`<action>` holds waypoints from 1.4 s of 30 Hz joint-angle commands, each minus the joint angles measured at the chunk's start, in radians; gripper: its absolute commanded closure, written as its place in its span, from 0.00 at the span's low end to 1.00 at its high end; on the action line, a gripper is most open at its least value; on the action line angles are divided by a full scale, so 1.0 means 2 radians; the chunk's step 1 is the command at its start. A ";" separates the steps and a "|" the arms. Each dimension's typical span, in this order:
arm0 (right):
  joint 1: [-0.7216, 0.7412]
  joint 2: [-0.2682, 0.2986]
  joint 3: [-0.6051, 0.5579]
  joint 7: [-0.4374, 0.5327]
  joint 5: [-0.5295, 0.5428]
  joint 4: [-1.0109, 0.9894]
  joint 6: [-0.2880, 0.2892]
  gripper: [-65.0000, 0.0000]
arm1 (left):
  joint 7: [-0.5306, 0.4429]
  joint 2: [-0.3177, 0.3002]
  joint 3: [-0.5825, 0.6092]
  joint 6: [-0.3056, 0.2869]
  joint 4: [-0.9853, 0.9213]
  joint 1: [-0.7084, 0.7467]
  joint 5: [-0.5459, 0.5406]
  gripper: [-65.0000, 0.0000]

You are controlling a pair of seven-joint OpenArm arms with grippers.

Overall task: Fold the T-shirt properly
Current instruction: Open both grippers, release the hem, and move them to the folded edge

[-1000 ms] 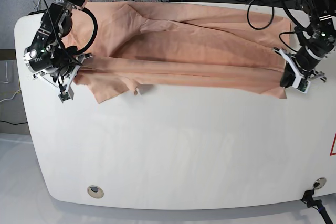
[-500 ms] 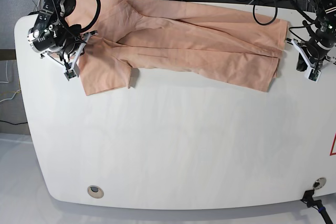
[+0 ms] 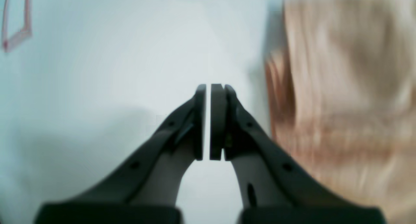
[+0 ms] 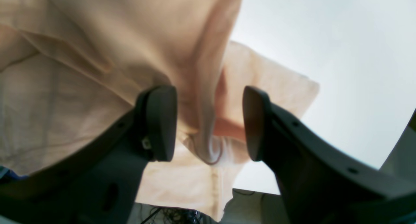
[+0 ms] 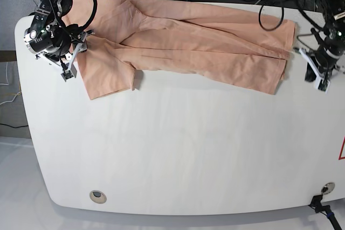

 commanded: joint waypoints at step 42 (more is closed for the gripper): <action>0.125 -0.003 0.002 0.081 0.004 -0.111 0.001 0.51 | -0.011 0.034 0.076 0.002 -0.175 -0.112 -0.008 0.50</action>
